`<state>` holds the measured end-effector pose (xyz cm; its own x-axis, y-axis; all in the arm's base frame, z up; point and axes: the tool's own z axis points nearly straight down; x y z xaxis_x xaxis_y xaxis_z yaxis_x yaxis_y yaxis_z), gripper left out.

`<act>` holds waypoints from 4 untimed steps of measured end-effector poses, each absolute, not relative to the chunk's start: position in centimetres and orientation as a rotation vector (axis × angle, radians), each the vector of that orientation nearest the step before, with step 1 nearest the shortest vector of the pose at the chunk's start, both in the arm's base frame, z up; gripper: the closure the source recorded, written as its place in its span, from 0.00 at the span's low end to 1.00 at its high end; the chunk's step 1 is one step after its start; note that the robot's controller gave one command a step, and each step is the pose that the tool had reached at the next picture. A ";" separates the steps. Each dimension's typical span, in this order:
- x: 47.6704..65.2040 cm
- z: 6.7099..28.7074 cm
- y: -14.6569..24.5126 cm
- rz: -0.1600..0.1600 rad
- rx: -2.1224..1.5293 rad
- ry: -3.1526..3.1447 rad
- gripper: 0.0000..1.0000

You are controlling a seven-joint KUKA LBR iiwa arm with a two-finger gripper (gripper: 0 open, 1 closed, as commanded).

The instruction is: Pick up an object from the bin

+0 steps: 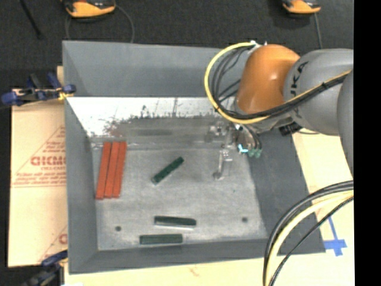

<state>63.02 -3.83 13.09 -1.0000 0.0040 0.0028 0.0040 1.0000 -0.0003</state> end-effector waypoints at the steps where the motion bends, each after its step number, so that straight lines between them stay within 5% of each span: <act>1: 63.5 7.8 2.2 -0.002 0.155 -3.137 0.00; 2: 64.9 7.1 6.7 0.000 0.435 -3.118 0.00; 3: 64.9 7.1 6.7 -0.001 0.433 -3.118 1.00; 4: 65.4 20.5 7.0 0.004 0.424 -3.127 1.00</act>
Offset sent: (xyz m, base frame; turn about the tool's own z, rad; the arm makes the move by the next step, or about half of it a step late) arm 0.0048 0.0585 -0.0505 -0.0977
